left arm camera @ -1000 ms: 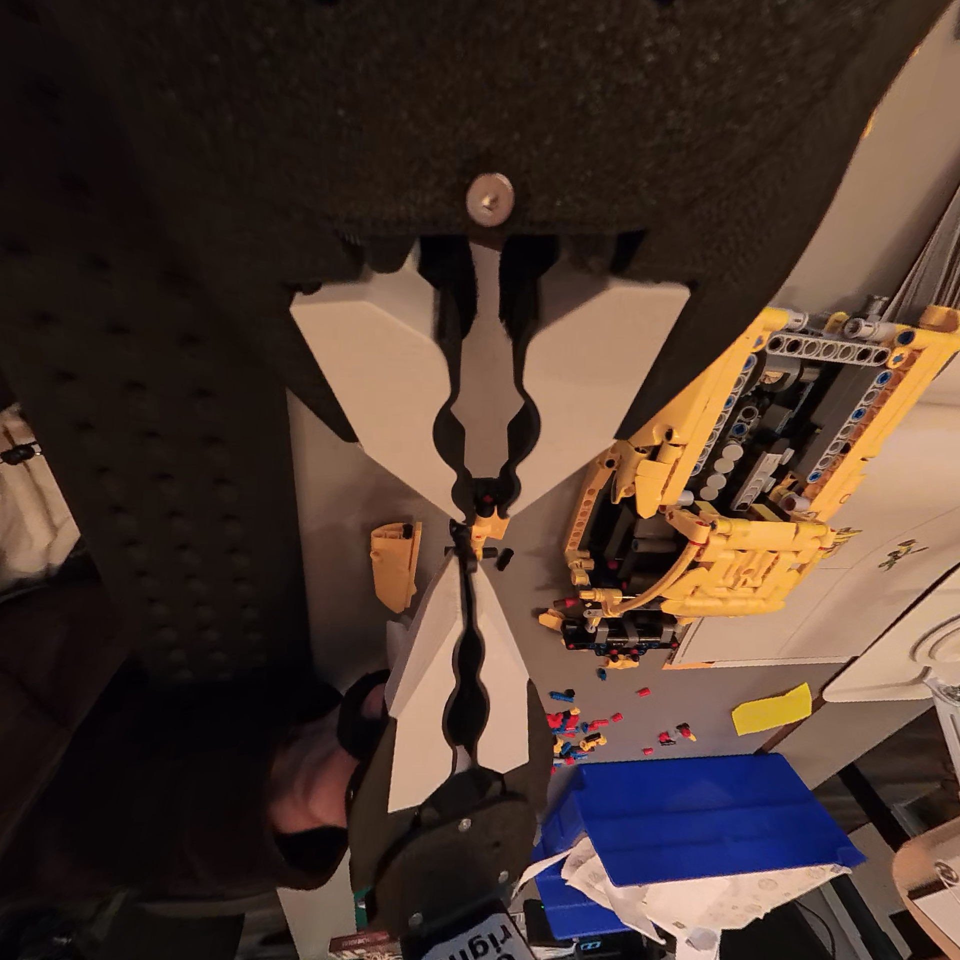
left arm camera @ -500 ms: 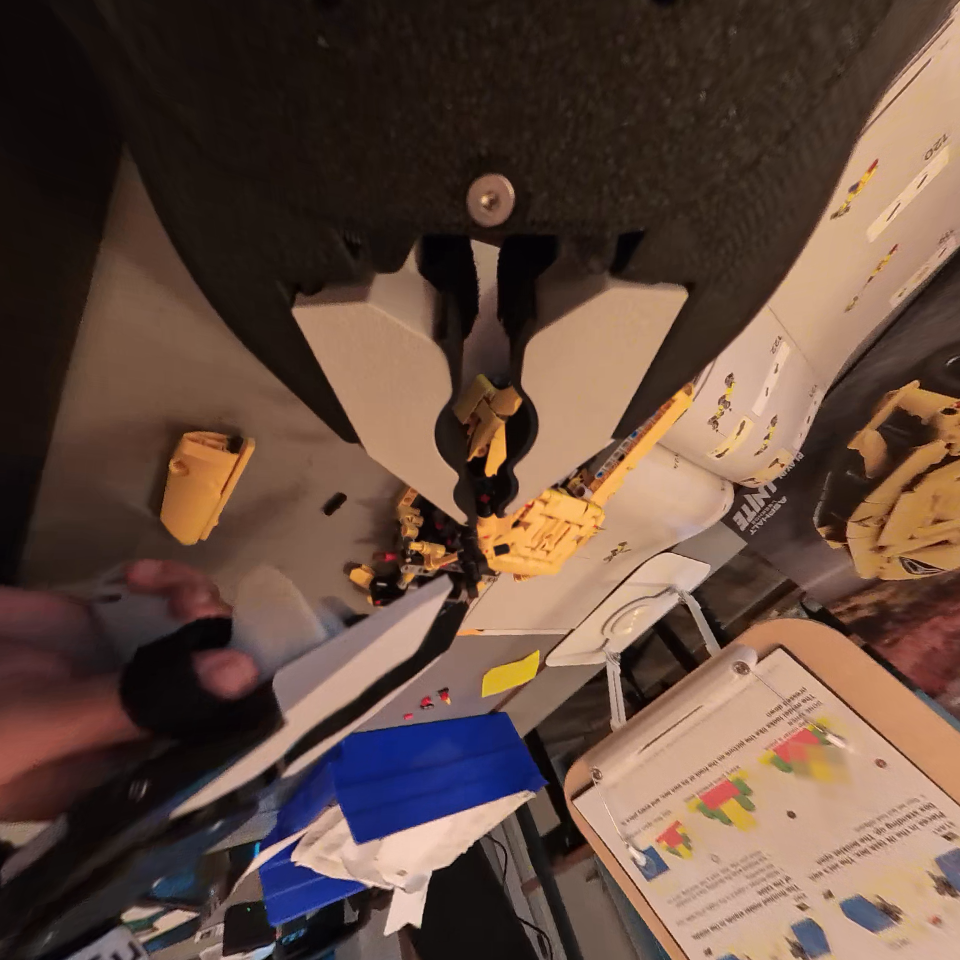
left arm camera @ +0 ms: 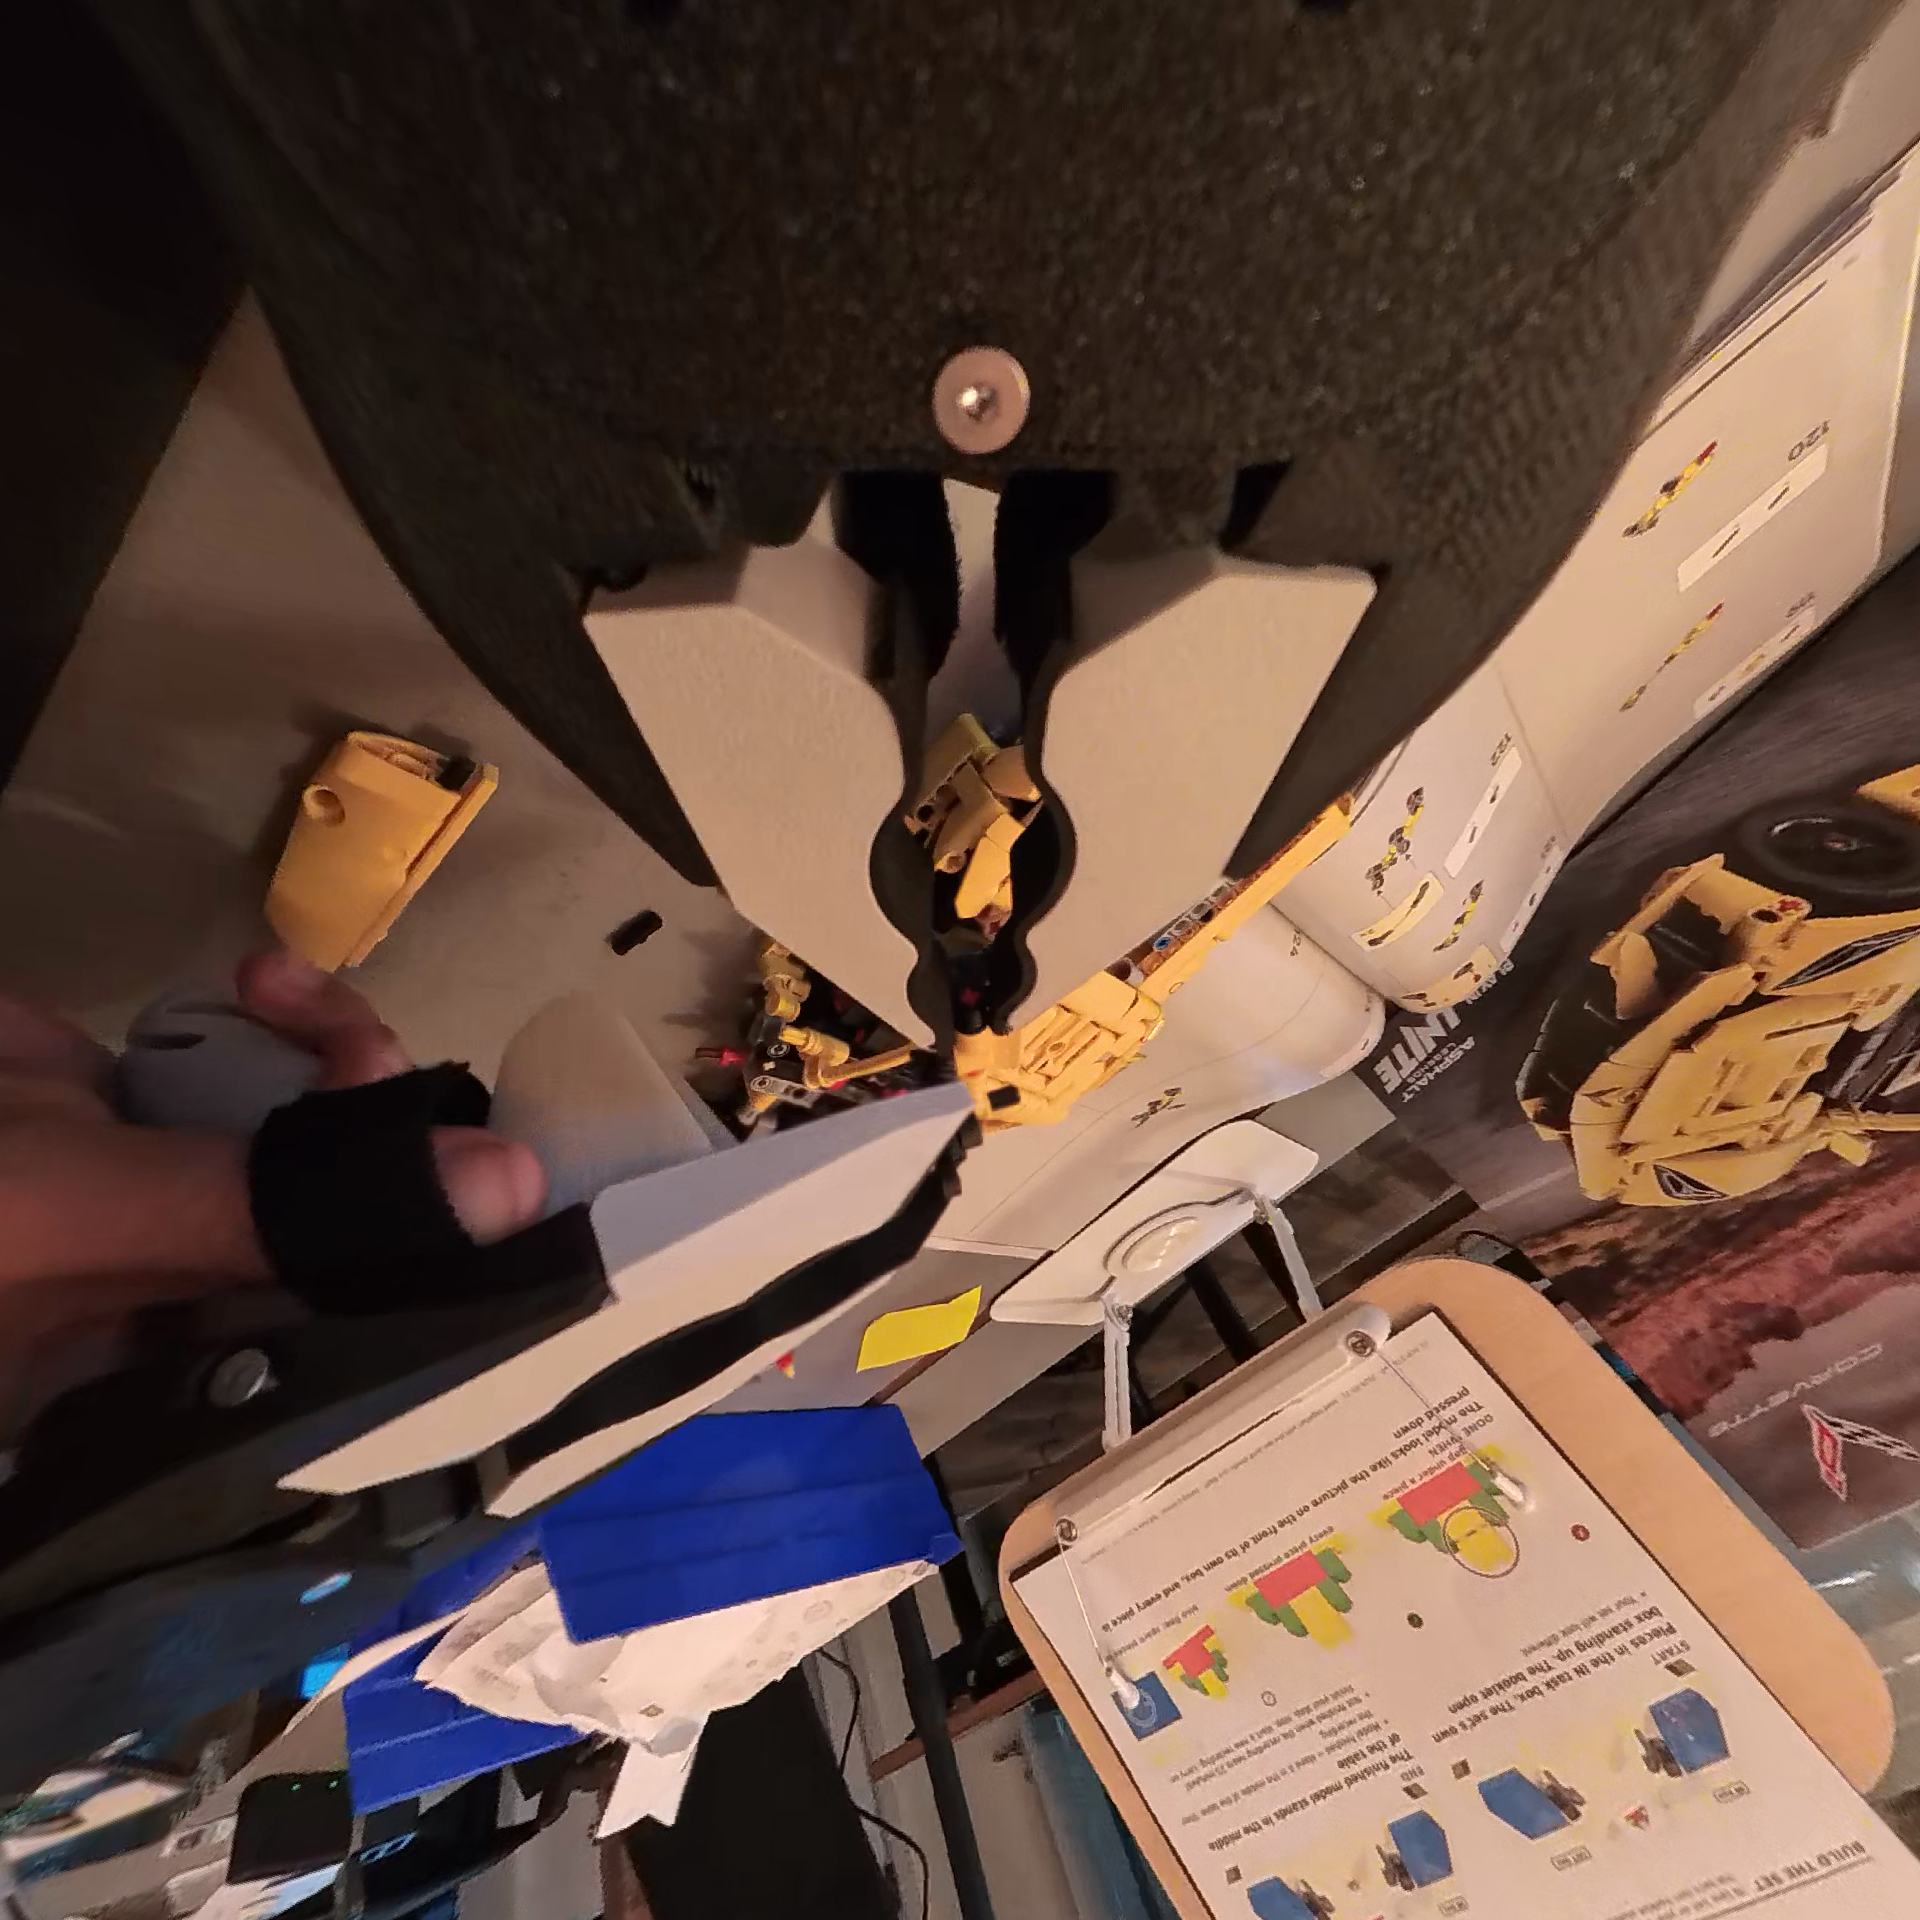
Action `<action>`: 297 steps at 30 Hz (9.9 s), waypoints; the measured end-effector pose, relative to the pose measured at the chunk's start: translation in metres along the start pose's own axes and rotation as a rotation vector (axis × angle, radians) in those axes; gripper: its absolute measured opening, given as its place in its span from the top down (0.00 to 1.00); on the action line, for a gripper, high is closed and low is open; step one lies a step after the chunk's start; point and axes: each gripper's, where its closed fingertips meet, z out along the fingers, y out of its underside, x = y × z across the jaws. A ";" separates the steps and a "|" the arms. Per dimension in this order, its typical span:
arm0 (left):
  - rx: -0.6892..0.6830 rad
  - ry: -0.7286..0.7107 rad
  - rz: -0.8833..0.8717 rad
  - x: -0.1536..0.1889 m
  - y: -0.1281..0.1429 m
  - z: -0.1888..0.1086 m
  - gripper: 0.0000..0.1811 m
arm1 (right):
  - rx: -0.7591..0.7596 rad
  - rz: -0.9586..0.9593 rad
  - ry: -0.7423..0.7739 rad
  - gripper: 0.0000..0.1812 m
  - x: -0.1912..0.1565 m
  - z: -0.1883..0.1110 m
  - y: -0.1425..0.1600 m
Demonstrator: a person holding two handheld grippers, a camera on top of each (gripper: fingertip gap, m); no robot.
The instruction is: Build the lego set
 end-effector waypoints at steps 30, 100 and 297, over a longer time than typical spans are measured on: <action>0.011 -0.018 0.059 0.007 -0.004 -0.001 0.97 | 0.005 0.005 0.025 0.92 0.006 -0.004 0.000; 0.106 0.364 -0.304 0.027 -0.011 -0.010 0.97 | -0.093 -0.743 -0.115 0.97 -0.002 -0.034 0.017; -0.025 0.123 0.346 0.063 -0.005 -0.005 0.98 | -0.253 0.153 -0.719 0.98 -0.033 -0.053 0.033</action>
